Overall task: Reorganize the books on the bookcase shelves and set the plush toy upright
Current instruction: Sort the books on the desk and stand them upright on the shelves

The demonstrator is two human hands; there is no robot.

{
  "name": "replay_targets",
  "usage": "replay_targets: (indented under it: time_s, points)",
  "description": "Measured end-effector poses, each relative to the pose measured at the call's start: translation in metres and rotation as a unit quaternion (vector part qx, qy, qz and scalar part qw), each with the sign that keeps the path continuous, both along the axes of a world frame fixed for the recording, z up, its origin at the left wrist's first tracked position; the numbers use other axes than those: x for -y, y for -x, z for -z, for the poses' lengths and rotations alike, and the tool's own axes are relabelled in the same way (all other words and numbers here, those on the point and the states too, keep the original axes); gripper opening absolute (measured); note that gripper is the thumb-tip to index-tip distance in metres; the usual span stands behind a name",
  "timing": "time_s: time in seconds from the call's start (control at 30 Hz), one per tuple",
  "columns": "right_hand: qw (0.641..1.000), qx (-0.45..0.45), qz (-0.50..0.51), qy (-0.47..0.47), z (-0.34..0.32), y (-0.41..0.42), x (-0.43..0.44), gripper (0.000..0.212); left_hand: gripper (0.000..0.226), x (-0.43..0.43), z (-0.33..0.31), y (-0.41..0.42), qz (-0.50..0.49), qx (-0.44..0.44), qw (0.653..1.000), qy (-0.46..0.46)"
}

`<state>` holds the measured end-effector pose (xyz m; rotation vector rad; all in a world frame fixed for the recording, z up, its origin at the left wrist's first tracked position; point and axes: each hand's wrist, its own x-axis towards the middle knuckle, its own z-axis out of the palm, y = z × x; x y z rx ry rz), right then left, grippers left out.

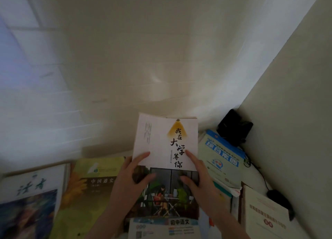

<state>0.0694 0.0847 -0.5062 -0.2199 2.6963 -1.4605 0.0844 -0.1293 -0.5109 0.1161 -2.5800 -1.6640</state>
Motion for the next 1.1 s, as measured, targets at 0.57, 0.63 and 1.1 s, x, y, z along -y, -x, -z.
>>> replay_targets:
  time_s: [0.57, 0.63, 1.1]
  points:
    - [0.93, 0.242, -0.275, -0.037, 0.048, -0.041, 0.311, 0.067, 0.05, 0.274, 0.077, -0.135, -0.243, 0.165, 0.955, 0.028]
    - [0.93, 0.234, -0.274, -0.079, 0.059, -0.04, 0.337, 0.067, 0.043, 0.289, 0.089, -0.132, -0.242, 0.177, 0.953, 0.047]
    - [0.864, 0.234, -0.275, -0.35, 0.115, -0.048, 0.403, 0.1, 0.074, 0.304, 0.155, -0.125, -0.207, 0.157, 0.904, 0.339]
